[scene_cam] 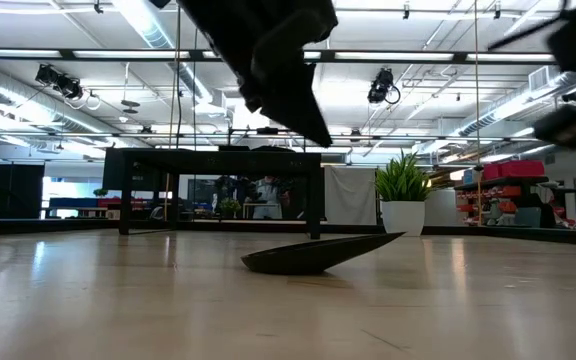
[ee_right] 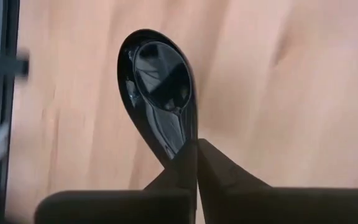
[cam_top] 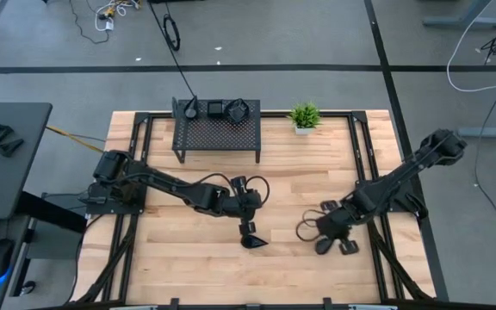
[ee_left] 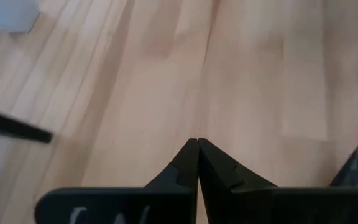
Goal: Pick & Place Mini shaped plates
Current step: Stack the black drop-shaped plate on top of the drop-shaped plate on the shelf
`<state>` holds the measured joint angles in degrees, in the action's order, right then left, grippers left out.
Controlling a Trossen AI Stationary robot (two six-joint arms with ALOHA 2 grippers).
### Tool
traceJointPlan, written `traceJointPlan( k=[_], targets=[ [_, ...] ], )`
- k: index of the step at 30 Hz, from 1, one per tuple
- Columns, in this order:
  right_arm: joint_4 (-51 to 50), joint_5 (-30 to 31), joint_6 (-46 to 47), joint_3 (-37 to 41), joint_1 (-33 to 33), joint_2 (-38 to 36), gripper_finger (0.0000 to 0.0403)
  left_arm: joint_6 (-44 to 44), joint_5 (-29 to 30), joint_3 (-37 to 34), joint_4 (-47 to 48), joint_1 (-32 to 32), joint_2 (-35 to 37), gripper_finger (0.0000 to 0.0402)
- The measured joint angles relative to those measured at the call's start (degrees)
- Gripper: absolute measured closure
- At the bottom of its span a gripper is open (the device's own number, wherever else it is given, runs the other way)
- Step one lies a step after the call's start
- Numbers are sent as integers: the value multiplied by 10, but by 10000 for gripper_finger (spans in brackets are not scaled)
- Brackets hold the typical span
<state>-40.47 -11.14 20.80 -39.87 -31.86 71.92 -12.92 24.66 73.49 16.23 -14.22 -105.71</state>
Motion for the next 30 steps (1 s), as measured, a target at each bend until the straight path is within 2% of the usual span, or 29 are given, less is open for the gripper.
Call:
traceJointPlan(
  k=[3, 6, 12, 16, 20, 30],
  targets=[
    [5, 38, 11, -16, 39, 0, 400, 1, -40, 0, -56, 7, -1, 378],
    [20, 86, 24, -19, 90, 0, 399, 11, -86, 0, -155, 13, -14, 344],
    [71, 132, -1, -20, 154, 0, 401, -3, -94, 0, -319, 24, -69, 255],
    [78, 160, -9, -20, 174, 0, 401, -59, -97, 0, -327, 39, -92, 227],
    [84, 168, -23, -20, 183, 0, 401, -116, -153, 0, -330, 57, -99, 229],
    [118, 176, -38, -20, 200, 0, 401, -130, -181, 0, -329, 74, -112, 297]
  ],
)
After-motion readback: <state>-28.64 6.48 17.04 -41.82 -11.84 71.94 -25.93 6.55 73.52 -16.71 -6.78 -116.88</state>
